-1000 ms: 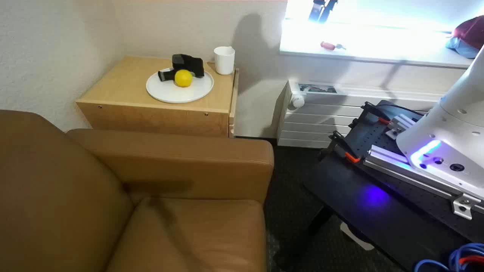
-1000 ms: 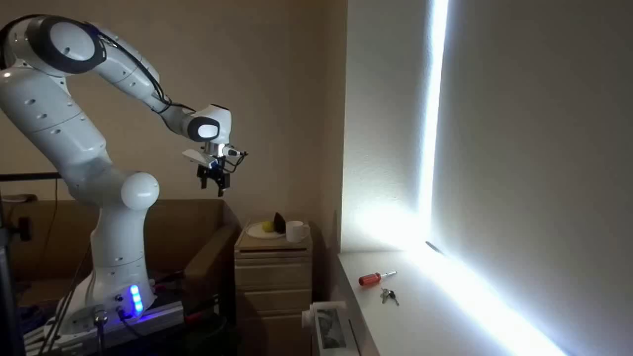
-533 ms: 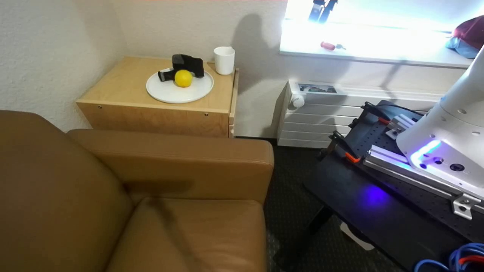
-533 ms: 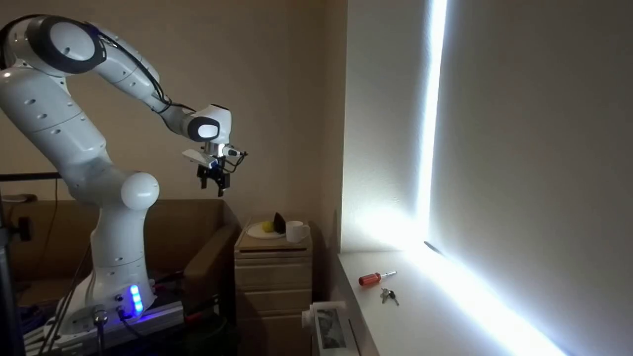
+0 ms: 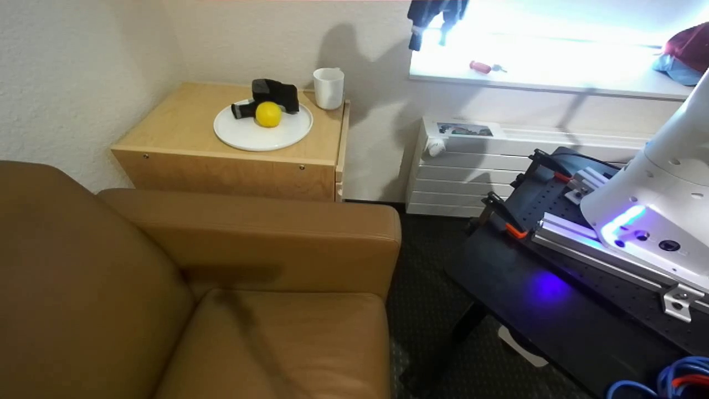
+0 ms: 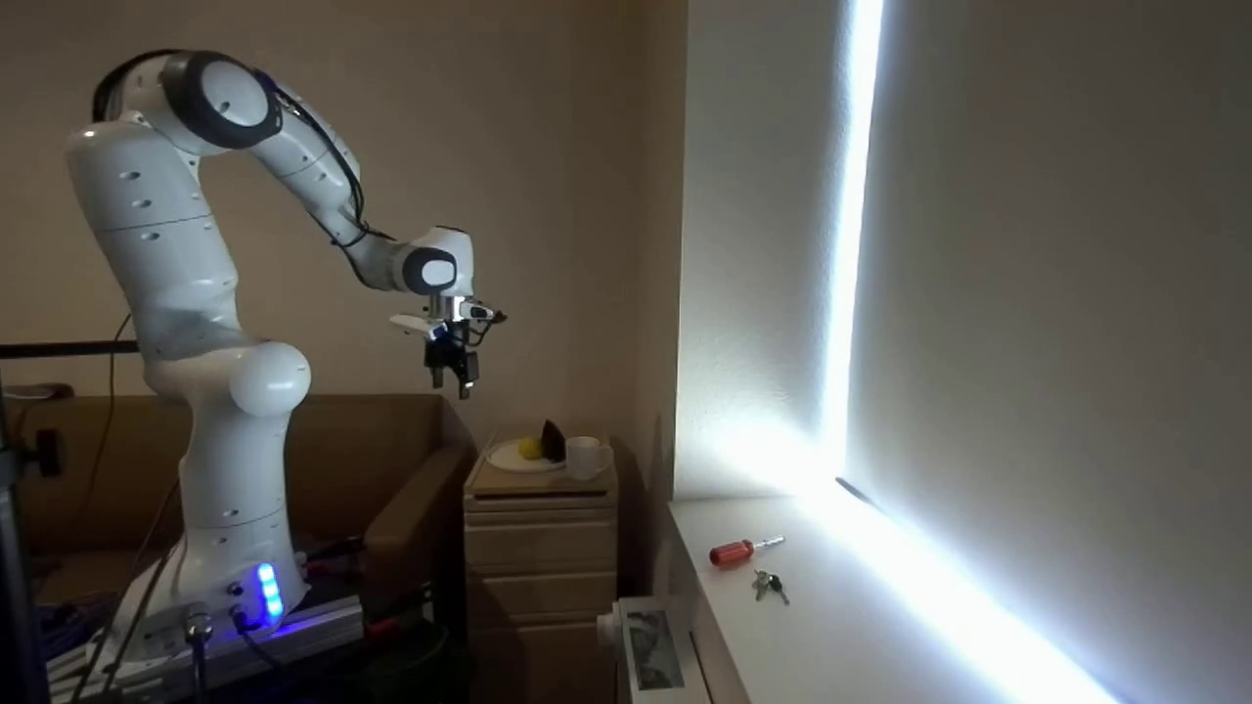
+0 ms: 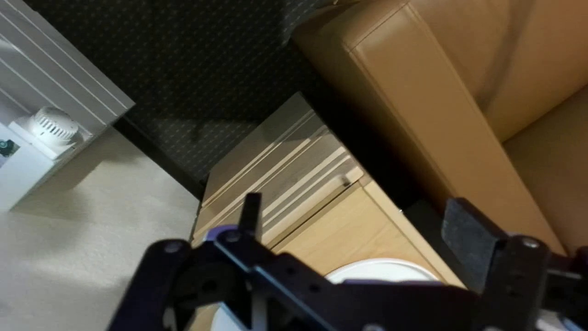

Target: Take the object and put it on the window seal

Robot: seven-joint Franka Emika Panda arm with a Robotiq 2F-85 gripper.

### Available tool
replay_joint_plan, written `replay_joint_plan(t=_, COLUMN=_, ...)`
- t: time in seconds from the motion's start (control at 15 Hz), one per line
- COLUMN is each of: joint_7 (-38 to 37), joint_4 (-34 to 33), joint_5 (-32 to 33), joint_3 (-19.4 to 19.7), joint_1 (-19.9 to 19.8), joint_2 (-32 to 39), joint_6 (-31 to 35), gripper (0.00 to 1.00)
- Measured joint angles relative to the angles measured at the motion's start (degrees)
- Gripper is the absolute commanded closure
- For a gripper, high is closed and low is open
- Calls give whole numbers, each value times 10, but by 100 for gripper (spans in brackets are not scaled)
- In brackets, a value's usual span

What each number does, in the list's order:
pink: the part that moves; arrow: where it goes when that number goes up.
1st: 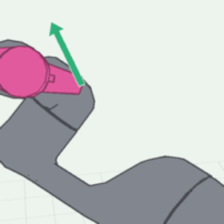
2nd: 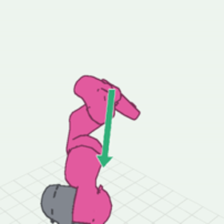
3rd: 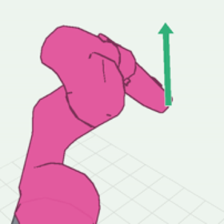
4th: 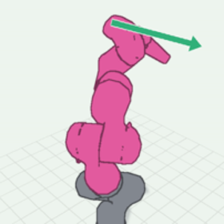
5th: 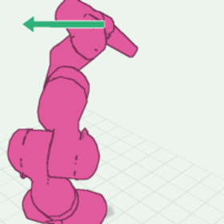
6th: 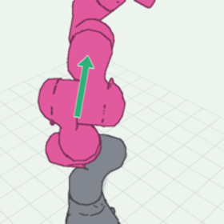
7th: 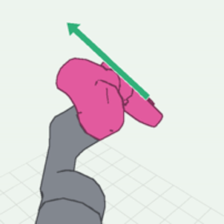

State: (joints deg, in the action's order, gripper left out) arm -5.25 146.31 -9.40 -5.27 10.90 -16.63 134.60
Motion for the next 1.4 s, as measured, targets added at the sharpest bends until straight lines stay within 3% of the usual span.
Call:
replay_joint_plan(t=0.2, joint_7=-51, joint_4=-66, joint_5=0, joint_3=-8, joint_1=-11, joint_2=87, joint_6=7, gripper=0)
replay_joint_plan(t=0.53, joint_7=-59, joint_4=-90, joint_5=-9, joint_3=-8, joint_1=-11, joint_2=107, joint_6=4, gripper=0)
replay_joint_plan(t=0.8, joint_7=-162, joint_4=-118, joint_5=-5, joint_3=-8, joint_1=-18, joint_2=165, joint_6=56, gripper=0)
replay_joint_plan(t=1.13, joint_7=-285, joint_4=-216, joint_5=-48, joint_3=-16, joint_1=-8, joint_2=249, joint_6=135, gripper=0)
replay_joint_plan(t=1.4, joint_7=-317, joint_4=-261, joint_5=-73, joint_3=-22, joint_1=1, joint_2=280, joint_6=138, gripper=0)
